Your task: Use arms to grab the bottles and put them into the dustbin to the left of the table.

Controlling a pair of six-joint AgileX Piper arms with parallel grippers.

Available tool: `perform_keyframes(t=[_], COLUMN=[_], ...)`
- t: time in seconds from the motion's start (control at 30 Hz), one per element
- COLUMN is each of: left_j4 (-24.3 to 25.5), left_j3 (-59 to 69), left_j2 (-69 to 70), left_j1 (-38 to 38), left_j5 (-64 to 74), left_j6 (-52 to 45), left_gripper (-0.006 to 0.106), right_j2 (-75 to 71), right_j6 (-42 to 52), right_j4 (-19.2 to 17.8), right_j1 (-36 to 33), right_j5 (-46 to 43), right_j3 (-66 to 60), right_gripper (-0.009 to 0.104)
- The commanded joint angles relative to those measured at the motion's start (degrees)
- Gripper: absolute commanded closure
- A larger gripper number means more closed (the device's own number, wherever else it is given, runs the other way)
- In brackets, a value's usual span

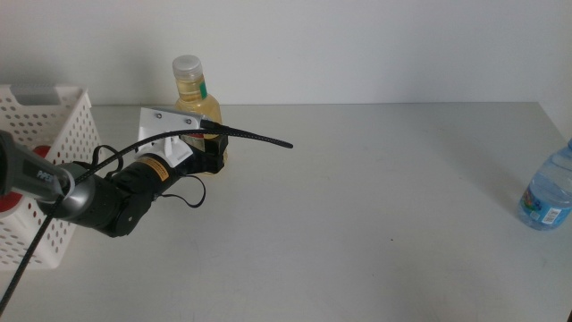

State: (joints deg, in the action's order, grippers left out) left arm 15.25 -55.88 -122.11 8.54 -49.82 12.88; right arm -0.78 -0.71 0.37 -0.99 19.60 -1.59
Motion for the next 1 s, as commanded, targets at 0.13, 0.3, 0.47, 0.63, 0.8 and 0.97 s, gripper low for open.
perform_keyframes(t=[0.13, 0.3, 0.47, 0.63, 0.8, 0.97], left_j4=[-1.07, -2.49, -2.49, -2.43, -0.86, 0.28], left_j3=[-2.28, -2.28, -2.28, -2.22, -1.52, 1.55], left_j2=[1.99, 0.94, 0.49, 0.49, 2.25, 8.94], left_j1=[0.01, 0.01, 0.01, 0.01, 0.01, 0.01], left_j5=[-8.07, -11.46, -14.39, -14.85, -14.09, -6.49], left_j6=[0.70, 0.52, 0.71, 1.40, 2.24, 1.96], left_gripper=[0.010, 0.016, 0.034, 0.069, 0.102, 0.102], right_j2=[-1.19, -1.19, -1.19, -1.19, -1.19, -1.19], right_j6=[0.30, 0.30, 0.30, 0.30, 0.30, 0.30], right_j4=[-0.68, -0.68, -0.68, -0.68, -0.68, -0.68], right_j1=[-0.13, -0.13, -0.13, -0.13, -0.13, -0.13], right_j5=[-4.11, -4.11, -4.11, -4.11, -4.11, -4.11], right_j3=[0.52, 0.52, 0.52, 0.52, 0.52, 0.52], right_gripper=[0.001, 0.001, 0.001, 0.001, 0.001, 0.001])
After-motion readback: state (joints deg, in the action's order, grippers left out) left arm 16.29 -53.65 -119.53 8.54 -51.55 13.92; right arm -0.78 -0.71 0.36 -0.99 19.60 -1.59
